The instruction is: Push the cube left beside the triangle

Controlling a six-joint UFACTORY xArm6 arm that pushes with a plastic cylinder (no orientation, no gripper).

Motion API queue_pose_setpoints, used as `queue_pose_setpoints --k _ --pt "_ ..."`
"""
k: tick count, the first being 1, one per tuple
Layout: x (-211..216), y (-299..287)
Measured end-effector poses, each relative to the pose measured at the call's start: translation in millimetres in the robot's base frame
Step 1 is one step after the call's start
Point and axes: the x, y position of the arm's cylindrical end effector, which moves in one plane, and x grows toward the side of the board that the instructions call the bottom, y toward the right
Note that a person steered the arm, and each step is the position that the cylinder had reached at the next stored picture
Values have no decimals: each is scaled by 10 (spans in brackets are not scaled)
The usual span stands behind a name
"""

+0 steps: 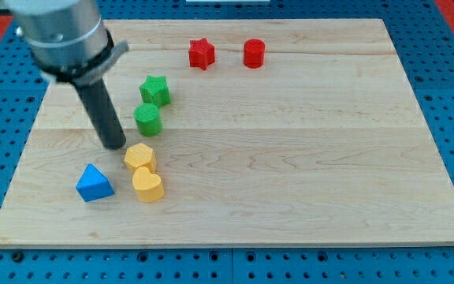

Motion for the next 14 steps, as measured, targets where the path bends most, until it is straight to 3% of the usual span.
queue_pose_setpoints --k 3,4,5,7,8,9,10,12,14 --pt "-2086 75" --pt "-2311 -582" --pt "-2037 -997" --pt "-995 -810" --pt "-1348 -785" --pt "-1168 -626" --pt "-639 -626" --pt "-1053 -404" --pt "-194 -403"
